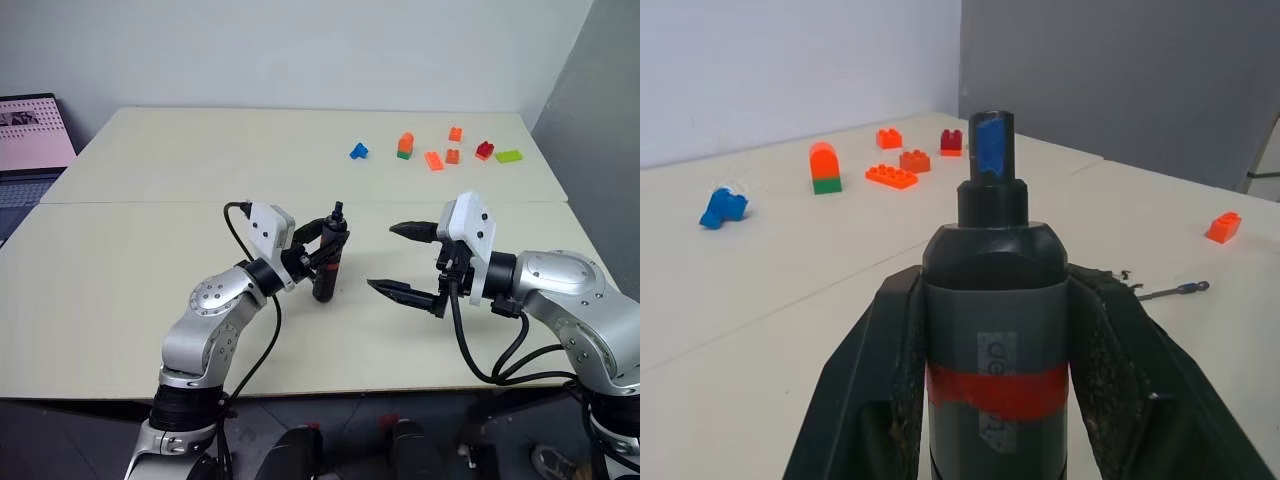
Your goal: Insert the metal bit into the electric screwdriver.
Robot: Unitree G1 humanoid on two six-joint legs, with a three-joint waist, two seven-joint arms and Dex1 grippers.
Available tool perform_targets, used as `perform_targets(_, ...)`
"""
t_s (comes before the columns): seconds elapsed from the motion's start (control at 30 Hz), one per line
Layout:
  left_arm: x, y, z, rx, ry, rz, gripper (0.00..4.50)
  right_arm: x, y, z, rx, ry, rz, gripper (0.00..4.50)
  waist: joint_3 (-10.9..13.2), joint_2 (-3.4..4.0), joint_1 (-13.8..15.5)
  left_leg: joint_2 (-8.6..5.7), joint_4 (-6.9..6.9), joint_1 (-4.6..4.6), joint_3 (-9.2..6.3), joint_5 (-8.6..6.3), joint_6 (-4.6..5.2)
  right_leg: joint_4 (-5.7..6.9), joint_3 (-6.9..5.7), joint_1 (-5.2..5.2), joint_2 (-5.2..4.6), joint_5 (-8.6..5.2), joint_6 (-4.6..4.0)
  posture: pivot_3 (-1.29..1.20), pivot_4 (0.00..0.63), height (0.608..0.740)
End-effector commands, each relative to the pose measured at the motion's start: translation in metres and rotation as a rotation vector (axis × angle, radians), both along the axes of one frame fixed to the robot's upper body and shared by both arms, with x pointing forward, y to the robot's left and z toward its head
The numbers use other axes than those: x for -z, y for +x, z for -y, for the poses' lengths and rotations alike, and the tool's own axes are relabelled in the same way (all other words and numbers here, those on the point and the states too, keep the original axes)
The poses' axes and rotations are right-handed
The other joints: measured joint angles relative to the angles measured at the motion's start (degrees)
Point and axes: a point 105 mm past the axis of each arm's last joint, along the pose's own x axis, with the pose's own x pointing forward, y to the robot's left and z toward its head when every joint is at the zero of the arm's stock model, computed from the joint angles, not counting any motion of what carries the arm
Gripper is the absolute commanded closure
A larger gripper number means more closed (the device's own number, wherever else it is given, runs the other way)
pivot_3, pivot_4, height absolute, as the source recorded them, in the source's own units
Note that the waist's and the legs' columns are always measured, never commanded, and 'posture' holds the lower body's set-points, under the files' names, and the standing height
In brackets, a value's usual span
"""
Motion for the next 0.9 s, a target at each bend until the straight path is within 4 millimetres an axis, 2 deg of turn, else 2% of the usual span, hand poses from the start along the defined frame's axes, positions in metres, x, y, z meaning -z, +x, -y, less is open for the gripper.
perform_targets(0.03, -0.006, -0.009, -0.012, -0.032, 0.004, 0.036, 2.88, -0.007, -0.002, 0.001, -0.012, -0.019, 0.037, 0.0, 0.0, 0.0, -0.13, 0.0, -0.01, 0.0, 0.0, 0.0, 0.0, 0.0, 0.0, 0.0, 0.0, 0.0, 0.0, 0.0, 0.15, 0.74)
perform_targets(0.3, 0.011, -0.026, -0.045, -0.139, 0.014, -0.031, 2.88, -0.001, -0.007, 0.003, -0.034, -0.05, 0.011, 0.0, -0.01, 0.01, -0.22, 0.05, -0.06, 0.09, 0.06, 0.0, 0.0, 0.0, 0.05, 0.02, 0.01, -0.01, -0.01, 0.0, 0.15, 0.74)
perform_targets(0.5, 0.012, -0.028, -0.045, -0.146, 0.013, -0.025, 2.88, 0.003, -0.001, 0.007, -0.016, -0.076, 0.011, 0.0, -0.03, 0.02, -0.22, 0.06, -0.06, 0.19, 0.08, -0.01, 0.0, 0.0, 0.04, 0.09, 0.02, -0.01, -0.02, 0.0, 0.15, 0.74)
perform_targets(0.67, -0.002, -0.029, -0.032, -0.118, 0.012, 0.058, 2.88, 0.005, 0.014, 0.019, 0.064, -0.112, 0.031, 0.0, -0.03, 0.02, -0.21, 0.06, -0.09, 0.17, 0.09, -0.01, 0.0, -0.01, 0.04, 0.07, 0.02, -0.02, -0.03, 0.0, 0.15, 0.74)
perform_targets(0.9, -0.045, -0.028, -0.011, -0.087, -0.066, 0.225, 2.88, 0.002, 0.043, 0.058, 0.239, -0.166, 0.019, 0.0, 0.02, -0.02, 0.03, 0.02, -0.08, 0.03, 0.07, -0.01, 0.0, -0.02, 0.03, -0.01, 0.01, -0.01, -0.02, 0.0, 0.15, 0.74)
